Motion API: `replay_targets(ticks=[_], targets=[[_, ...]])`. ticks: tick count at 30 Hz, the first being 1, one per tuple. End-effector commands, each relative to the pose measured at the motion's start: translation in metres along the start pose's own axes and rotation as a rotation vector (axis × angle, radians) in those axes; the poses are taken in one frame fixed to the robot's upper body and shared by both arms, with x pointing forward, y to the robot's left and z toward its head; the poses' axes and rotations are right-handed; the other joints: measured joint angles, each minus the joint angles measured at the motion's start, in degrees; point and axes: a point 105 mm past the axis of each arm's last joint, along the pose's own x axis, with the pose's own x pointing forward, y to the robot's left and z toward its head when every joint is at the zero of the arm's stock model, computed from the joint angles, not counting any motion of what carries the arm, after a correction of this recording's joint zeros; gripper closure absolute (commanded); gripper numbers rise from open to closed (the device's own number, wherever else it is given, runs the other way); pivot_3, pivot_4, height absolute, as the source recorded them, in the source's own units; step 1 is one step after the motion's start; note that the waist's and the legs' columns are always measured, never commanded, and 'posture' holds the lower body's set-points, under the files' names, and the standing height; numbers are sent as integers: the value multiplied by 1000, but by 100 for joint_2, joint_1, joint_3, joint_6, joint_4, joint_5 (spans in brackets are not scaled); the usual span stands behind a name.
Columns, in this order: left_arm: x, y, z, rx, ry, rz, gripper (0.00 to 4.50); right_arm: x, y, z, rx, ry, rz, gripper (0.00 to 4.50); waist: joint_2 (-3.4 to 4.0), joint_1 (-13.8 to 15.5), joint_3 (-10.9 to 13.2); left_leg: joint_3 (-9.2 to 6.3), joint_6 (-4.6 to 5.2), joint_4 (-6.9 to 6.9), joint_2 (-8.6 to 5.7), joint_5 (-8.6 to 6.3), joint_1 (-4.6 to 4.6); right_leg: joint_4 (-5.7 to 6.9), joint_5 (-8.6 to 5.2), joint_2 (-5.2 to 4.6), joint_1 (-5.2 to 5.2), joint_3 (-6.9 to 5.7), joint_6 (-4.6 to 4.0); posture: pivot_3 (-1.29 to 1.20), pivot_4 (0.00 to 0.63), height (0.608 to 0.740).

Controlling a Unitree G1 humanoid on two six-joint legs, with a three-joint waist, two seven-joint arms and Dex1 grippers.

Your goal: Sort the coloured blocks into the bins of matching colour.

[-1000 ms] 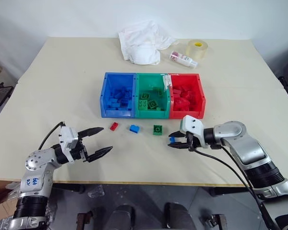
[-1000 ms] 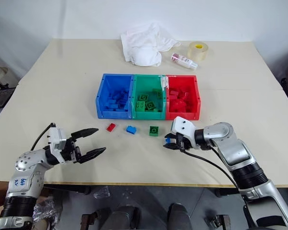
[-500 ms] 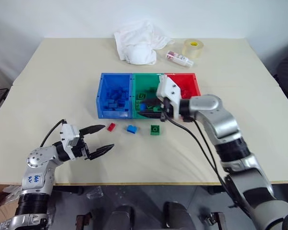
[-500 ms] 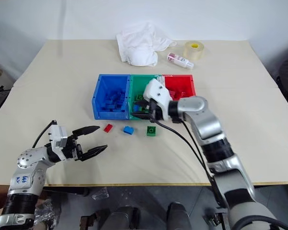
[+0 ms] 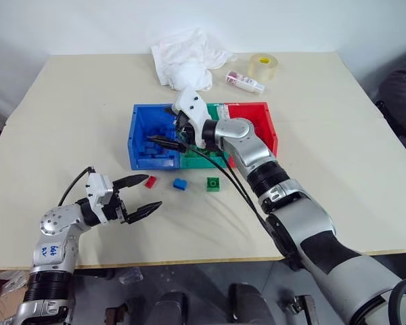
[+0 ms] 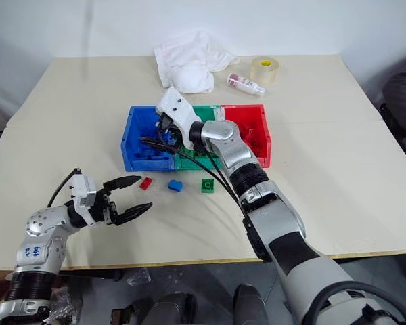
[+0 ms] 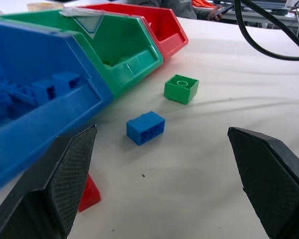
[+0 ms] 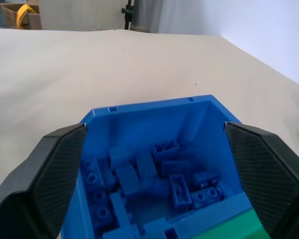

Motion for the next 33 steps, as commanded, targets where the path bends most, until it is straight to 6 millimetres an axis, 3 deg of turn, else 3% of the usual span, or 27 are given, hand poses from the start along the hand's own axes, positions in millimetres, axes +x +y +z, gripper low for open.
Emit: replay_targets(ticks=[1, 6, 9, 12, 23, 28, 33], targets=[[0, -2, 9, 38, -25, -1, 0, -14, -7, 20, -48, -86, 13, 76, 0, -19, 0, -2, 0, 0, 0, 0, 0, 5, 0, 0, -1, 0, 0, 0, 150, 740], [1, -3, 6, 29, -23, -13, 0, -64, 7, 11, -78, -91, 122, 76, 0, 23, 0, -21, 0, 5, -6, 0, -1, 10, 0, -2, 5, 1, 0, 0, 150, 740], [1, -4, 4, 22, -18, -25, 0, -108, 15, -5, -59, -30, 142, 76, 0, 99, 0, -22, 0, 8, -10, 0, -4, 6, 0, -4, 5, 3, 0, 0, 150, 740], [-1, -4, 2, 19, -13, -30, 0, -141, 27, -16, -18, 32, 162, 76, 0, 170, 0, -13, 0, 9, -8, 0, -7, -9, 0, -4, 7, 3, 0, 0, 150, 740], [-12, -2, -2, 14, 12, -36, 0, -269, 50, -63, 194, 393, -5, 76, -1, 430, 0, 31, 3, 22, -2, -1, -6, -28, 0, -5, 14, 16, 0, 0, 150, 740], [-12, 1, -2, 13, 19, -42, 0, -280, 49, -65, 206, 430, -44, 76, -1, 442, 1, 49, 4, 23, 5, -1, -2, -32, 0, -5, 13, 24, 0, 0, 150, 740], [-8, 4, 0, 20, 11, -45, 0, -252, 51, -68, 205, 389, 3, 76, -2, 435, 0, 52, 3, 23, 7, -1, 0, -31, 0, -4, 11, 24, 0, 0, 150, 740]])
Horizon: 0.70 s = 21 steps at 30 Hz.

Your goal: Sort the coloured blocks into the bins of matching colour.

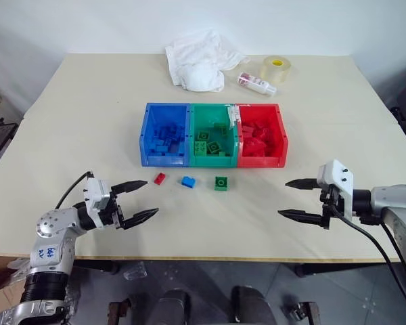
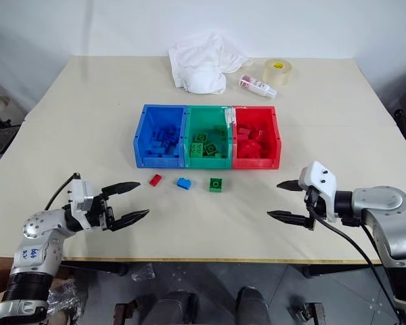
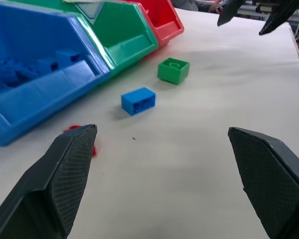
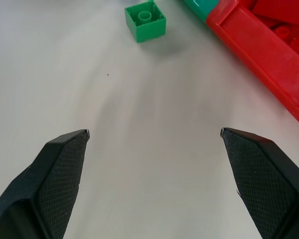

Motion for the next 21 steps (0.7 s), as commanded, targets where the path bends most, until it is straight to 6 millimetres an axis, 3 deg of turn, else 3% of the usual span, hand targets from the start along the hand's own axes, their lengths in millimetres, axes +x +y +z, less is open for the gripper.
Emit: replay_targets(ticks=[1, 11, 21], targets=[[-1, 2, 5, 31, -5, -2, 0, 23, 5, 14, -33, -51, 46, 76, 0, -21, 0, 0, 0, 0, 1, 0, 1, 0, 0, 0, 0, 0, 0, 0, 150, 740], [-7, -3, 8, 39, -10, 35, 0, 98, 5, 24, -66, -100, 107, 76, 0, -6, 0, -6, 0, 0, -3, 0, -1, 5, 0, -1, -3, -2, 0, 0, 150, 740], [-12, -16, 7, 37, -9, 64, 0, 134, -2, 33, -87, -142, 108, 76, 0, -46, 0, -7, 0, -1, 0, 0, 0, 6, 0, 1, -6, -5, 0, 0, 150, 740]])
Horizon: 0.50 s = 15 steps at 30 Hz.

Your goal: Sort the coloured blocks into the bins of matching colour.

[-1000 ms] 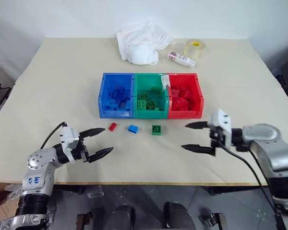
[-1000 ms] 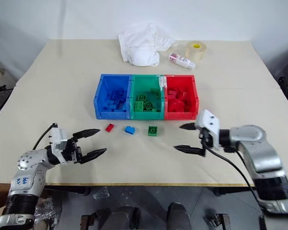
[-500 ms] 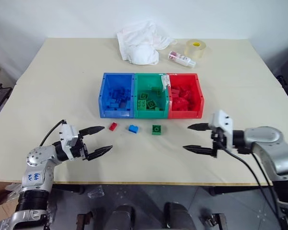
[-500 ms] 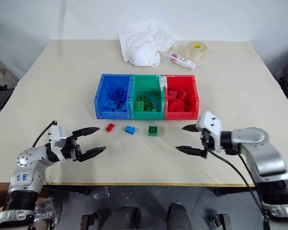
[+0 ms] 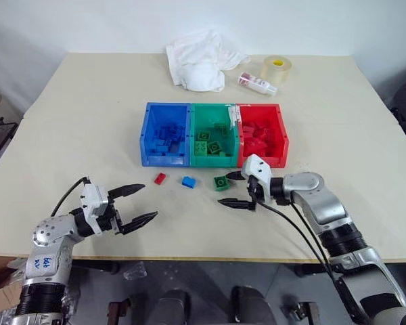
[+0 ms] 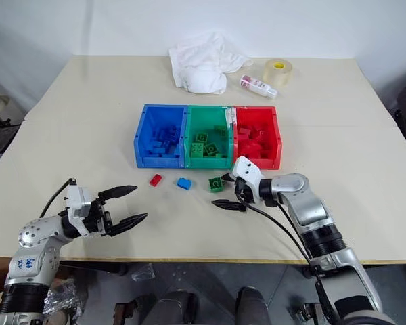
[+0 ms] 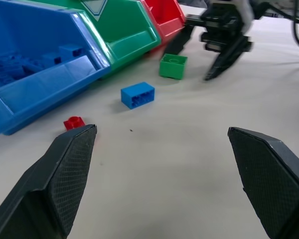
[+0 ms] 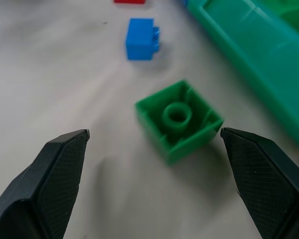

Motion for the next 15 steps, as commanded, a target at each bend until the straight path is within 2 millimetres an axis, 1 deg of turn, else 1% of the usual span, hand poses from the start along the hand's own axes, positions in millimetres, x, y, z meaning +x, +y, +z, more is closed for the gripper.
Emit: replay_targets(ticks=[1, 2, 3, 7, 8, 9, 11, 13, 15], targets=[[-2, -2, 11, 30, -30, 9, 0, 6, -4, 10, -24, -37, -8, 468, 0, -4, 0, 0, 0, 0, -1, 0, 0, 0, 0, 0, 0, 0, 0, 0, 150, 740], [-1, -3, 11, 29, -31, 10, 0, 6, -2, 13, -24, -49, 0, 701, 0, -4, 0, 0, 0, 0, -1, 0, 0, 0, 0, 0, 1, 0, 0, 0, 150, 740], [-1, -3, 11, 29, -32, 11, 0, 7, -1, 15, -27, -57, 9, 1025, 0, -3, 0, -1, 0, 0, -1, 0, 0, 0, 0, -1, 1, 0, 0, 0, 150, 740], [-1, -4, 11, 26, -33, 12, 0, 4, 4, 22, -38, -78, 26, 2459, 0, -25, 0, -1, 0, 0, -1, 0, 0, 0, 0, 0, 0, 0, 0, 0, 150, 740], [-1, -4, 11, 26, -32, 12, 0, 2, 6, 26, -46, -88, 34, 2556, 0, -30, 0, -1, 0, -1, -1, 0, 0, 0, 0, 0, 0, 0, 0, 0, 150, 740], [-1, -4, 10, 25, -32, 12, 0, 1, 7, 28, -52, -95, 40, 2556, 0, -32, 0, -1, 0, -1, 0, 0, 0, 1, 0, 0, 0, 0, 0, 0, 150, 740], [-1, -4, 10, 24, -31, 12, 0, -2, 5, 45, -77, -138, 24, 2556, 0, -44, 0, -1, 0, -1, 0, 0, 0, 1, 0, 0, -1, 0, 0, 0, 150, 740], [0, -3, 10, 20, -30, 9, 0, -4, -5, 73, -88, -214, -23, 2556, 0, -65, 0, -1, 0, -1, 0, 0, 0, 1, 0, 0, 0, 0, 0, 0, 150, 740], [1, -3, 9, 18, -30, 5, 0, -4, -19, 93, -106, -249, -84, 2556, 1, -103, 0, 0, 0, -1, 0, 0, -1, 1, 0, 0, -2, 1, 0, 0, 150, 740]])
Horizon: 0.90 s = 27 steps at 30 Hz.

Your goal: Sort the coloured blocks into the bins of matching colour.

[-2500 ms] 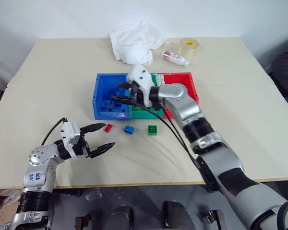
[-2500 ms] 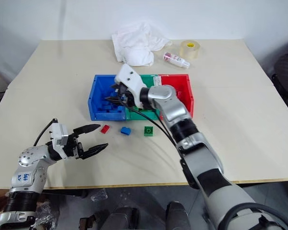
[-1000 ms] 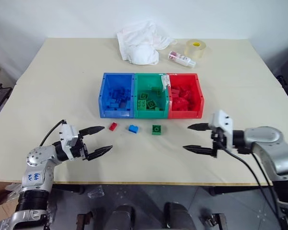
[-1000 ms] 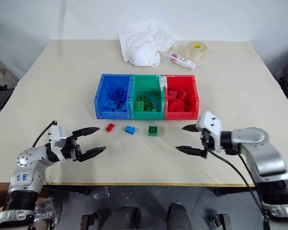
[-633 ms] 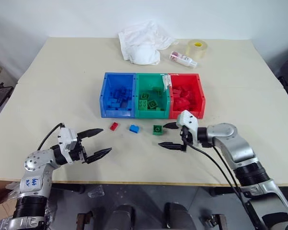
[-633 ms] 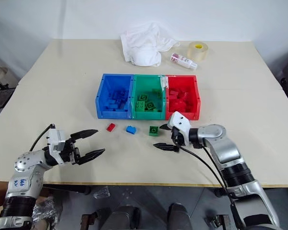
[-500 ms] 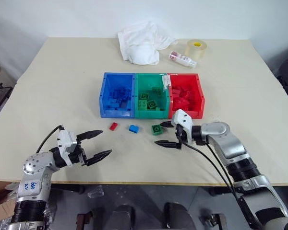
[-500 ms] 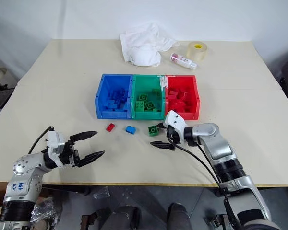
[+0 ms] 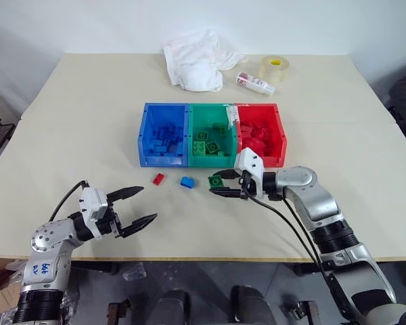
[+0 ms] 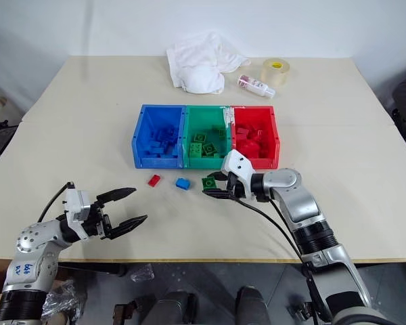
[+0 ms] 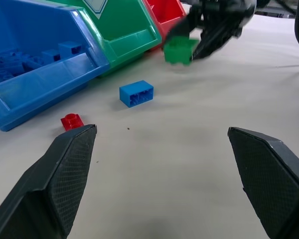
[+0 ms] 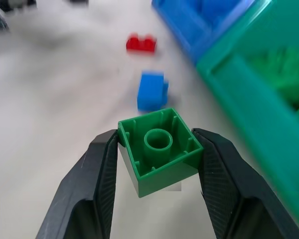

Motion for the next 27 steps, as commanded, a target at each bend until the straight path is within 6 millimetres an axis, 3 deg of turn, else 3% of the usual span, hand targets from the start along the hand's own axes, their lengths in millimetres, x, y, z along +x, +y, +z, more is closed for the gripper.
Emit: replay_targets(ticks=[1, 6, 13, 14, 17, 21, 27], targets=[[4, 2, 9, 26, -31, -10, 0, -1, -30, 52, -89, -116, -116, 2556, 0, -23, 0, 0, -1, 0, 1, 0, 0, 0, 0, 0, -1, 0, 0, 0, 150, 740], [12, 6, 11, 31, -44, -24, 0, 12, -66, 58, -132, -79, -256, 2556, 1, -48, -1, 0, -2, -10, 0, 0, 6, 7, -1, 2, -4, -4, -2, 0, 150, 740], [15, 6, 12, 34, -51, -32, 0, 14, -69, 72, -168, -130, -244, 208, 1, -82, -1, -5, -2, -14, -3, 0, 2, 7, -1, 1, -6, -6, -2, 0, 150, 740], [15, 6, 12, 33, -51, -33, 0, 12, -69, 72, -171, -132, -241, 29, 1, -93, -1, -5, -2, -14, -2, 0, 2, 7, -1, 1, -6, -8, -2, 0, 150, 740], [15, 5, 11, 30, -51, -35, 0, 4, -66, 71, -176, -136, -229, 29, 1, -127, -1, -5, -2, -13, -1, 0, 2, 7, -1, 1, -6, -9, -2, 0, 150, 740], [15, 5, 10, 27, -52, -40, 0, -12, -49, 65, -179, -124, -139, 29, 1, -91, -1, -12, -2, -12, -2, 0, 2, 8, -1, 1, -3, -10, -2, 0, 150, 740], [11, 7, 8, 25, -42, -38, 0, -61, -23, 36, -141, -14, -49, 29, 0, -3, 0, -10, -1, -4, -4, 0, -2, 2, -1, -1, 1, -8, -2, 0, 150, 740]])
